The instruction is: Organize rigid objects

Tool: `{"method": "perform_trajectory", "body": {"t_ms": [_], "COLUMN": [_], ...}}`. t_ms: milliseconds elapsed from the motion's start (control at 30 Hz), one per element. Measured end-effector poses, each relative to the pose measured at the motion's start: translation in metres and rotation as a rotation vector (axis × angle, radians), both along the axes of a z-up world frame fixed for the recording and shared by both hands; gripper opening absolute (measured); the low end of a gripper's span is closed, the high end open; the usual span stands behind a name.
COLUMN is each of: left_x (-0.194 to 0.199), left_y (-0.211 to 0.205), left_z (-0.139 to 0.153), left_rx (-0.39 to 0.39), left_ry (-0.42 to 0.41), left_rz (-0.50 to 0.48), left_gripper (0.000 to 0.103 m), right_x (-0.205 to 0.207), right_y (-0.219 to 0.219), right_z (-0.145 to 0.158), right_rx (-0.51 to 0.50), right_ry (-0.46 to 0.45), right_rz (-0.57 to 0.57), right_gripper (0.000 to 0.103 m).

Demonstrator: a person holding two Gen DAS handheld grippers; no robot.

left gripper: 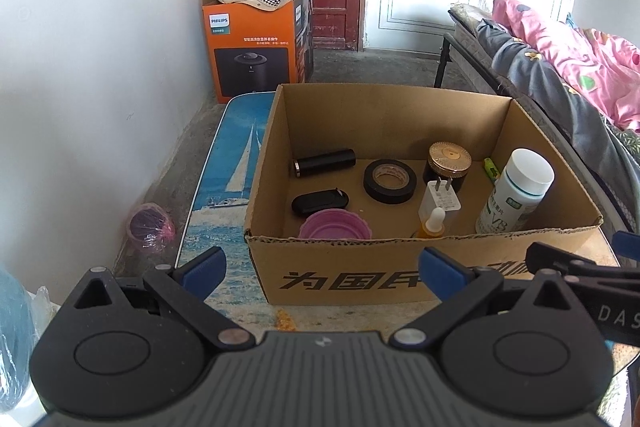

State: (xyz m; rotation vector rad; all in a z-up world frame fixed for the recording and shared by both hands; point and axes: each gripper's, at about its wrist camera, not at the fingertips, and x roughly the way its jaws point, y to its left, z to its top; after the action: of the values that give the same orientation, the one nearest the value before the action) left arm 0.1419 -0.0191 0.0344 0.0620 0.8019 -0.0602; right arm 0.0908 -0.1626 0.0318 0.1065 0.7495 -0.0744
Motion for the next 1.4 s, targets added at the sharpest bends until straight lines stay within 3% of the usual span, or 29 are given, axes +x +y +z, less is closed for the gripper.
{"method": "perform_trajectory", "body": {"t_ms": [1400], "left_x": [0.0062], "left_y": [-0.0074], "left_z": [0.0015], "left_rx": [0.029], "left_ry": [-0.009], "left_rz": [-0.011], "left_gripper": [0.102], "right_x": [0.0023], "right_y": [-0.0086], "right_z": [-0.0014], "right_rx": [0.002], "right_ry": [-0.005], "right_rz": [-0.017], "right_gripper": [0.102]}}
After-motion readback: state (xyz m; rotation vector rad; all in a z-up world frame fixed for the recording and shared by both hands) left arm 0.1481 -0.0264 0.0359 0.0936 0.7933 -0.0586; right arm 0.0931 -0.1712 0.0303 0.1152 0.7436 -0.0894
